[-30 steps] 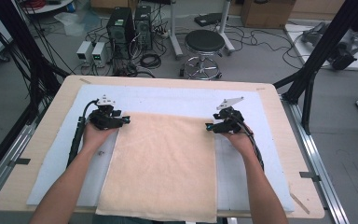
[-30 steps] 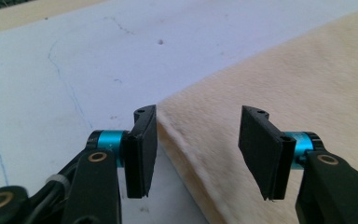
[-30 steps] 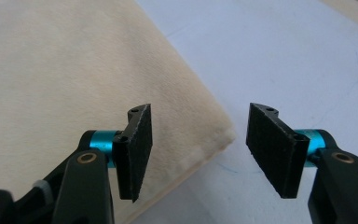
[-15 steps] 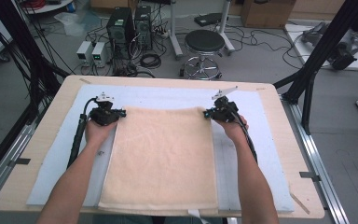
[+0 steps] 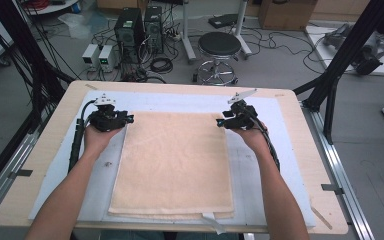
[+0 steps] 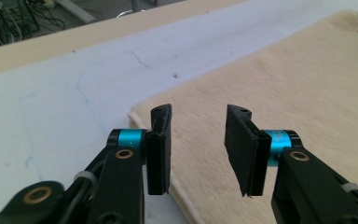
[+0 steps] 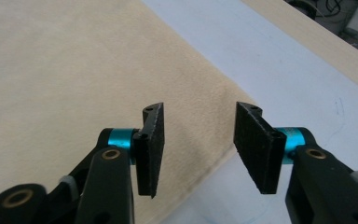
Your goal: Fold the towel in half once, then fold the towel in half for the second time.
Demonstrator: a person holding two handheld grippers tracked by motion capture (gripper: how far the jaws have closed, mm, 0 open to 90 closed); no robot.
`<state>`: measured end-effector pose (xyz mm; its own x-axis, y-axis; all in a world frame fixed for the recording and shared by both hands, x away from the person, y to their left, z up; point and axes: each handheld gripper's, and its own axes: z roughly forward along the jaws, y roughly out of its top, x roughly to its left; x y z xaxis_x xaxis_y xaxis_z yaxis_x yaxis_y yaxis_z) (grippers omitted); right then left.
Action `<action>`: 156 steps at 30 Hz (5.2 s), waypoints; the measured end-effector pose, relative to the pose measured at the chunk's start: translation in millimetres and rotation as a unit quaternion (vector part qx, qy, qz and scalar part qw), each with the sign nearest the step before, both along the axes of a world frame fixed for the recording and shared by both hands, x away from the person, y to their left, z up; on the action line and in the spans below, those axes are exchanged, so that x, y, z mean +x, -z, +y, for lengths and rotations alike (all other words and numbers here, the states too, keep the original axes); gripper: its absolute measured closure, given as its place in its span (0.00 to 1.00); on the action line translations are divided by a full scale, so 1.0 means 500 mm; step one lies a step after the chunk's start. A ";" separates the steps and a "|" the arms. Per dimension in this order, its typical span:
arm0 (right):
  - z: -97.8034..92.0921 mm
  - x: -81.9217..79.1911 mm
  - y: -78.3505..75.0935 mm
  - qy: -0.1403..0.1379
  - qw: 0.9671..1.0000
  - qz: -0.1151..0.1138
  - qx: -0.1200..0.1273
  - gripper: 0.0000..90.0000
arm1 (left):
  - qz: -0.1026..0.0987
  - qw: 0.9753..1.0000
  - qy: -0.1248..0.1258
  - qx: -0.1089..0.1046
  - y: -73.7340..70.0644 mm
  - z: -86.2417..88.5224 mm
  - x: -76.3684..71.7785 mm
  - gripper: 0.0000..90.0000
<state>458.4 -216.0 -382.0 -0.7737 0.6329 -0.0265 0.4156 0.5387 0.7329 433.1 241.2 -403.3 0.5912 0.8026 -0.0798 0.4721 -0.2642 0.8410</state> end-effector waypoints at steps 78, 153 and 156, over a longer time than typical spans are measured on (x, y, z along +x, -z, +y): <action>-0.007 0.035 0.112 0.075 0.994 0.073 0.031 0.65 | 0.068 0.997 -0.044 -0.014 0.086 -0.010 0.027 0.71; -0.060 -0.216 -0.039 -0.039 0.998 -0.009 0.056 0.37 | 0.000 0.996 0.086 0.004 -0.044 0.070 -0.224 0.37; -0.051 -0.205 -0.040 -0.043 0.998 -0.008 0.051 0.37 | -0.001 0.996 0.087 0.005 -0.050 0.064 -0.211 0.37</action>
<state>355.8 -241.3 -362.3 -0.8253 0.5642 0.0219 0.3591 0.4945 0.7915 327.8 273.2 -378.3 0.7222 0.6881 -0.0706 0.4163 -0.3508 0.8388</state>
